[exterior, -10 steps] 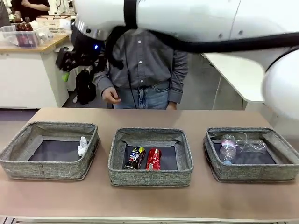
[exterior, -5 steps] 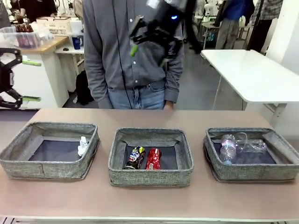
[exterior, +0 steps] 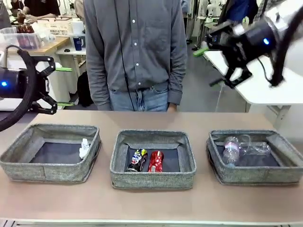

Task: Sort the waste into the appropriate baskets.
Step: Place the picked waste into the Fabric basket indicated by the person.

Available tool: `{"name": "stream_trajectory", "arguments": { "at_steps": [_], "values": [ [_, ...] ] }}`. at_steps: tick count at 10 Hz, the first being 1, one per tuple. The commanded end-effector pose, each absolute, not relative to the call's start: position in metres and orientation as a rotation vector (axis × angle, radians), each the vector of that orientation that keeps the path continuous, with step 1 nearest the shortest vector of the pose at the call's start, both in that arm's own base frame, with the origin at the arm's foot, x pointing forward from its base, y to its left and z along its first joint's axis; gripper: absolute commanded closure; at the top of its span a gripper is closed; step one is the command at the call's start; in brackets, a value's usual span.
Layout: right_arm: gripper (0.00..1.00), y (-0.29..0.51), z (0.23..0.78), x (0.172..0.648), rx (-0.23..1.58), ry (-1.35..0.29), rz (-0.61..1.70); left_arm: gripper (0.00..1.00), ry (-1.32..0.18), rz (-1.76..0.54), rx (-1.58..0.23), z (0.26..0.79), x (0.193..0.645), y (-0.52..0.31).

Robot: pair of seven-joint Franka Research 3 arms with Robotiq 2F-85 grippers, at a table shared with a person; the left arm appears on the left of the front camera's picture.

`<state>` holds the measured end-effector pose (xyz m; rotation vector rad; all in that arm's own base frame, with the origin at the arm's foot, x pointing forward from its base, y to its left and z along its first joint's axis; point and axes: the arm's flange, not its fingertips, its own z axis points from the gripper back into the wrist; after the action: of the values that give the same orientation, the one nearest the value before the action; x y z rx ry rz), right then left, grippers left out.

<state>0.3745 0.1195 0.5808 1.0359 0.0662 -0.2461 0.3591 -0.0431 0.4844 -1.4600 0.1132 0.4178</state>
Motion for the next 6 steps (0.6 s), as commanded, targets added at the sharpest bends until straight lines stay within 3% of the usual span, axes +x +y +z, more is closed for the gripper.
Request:
{"name": "stream_trajectory", "arguments": {
  "at_steps": [1,3,4,5,6],
  "values": [
    [0.0,0.093,0.532,0.351,1.161,0.041,-0.249,0.0,0.252,0.433,-1.561,0.455,0.326,-0.056],
    [0.0,0.081,0.482,0.345,1.183,-0.07,-0.176,0.0,0.326,0.464,-1.538,0.454,0.333,-0.05],
    [0.0,0.091,0.46,0.353,1.093,-0.119,-0.195,0.0,0.241,0.413,-1.533,0.469,0.363,-0.055],
    [0.0,0.074,0.496,0.345,1.167,0.012,-0.243,0.0,0.241,0.413,-1.533,0.469,0.363,-0.055],
    [0.0,0.074,0.496,0.345,1.167,0.012,-0.243,0.0,0.241,0.413,-1.533,0.469,0.363,-0.055]
  ]
}}
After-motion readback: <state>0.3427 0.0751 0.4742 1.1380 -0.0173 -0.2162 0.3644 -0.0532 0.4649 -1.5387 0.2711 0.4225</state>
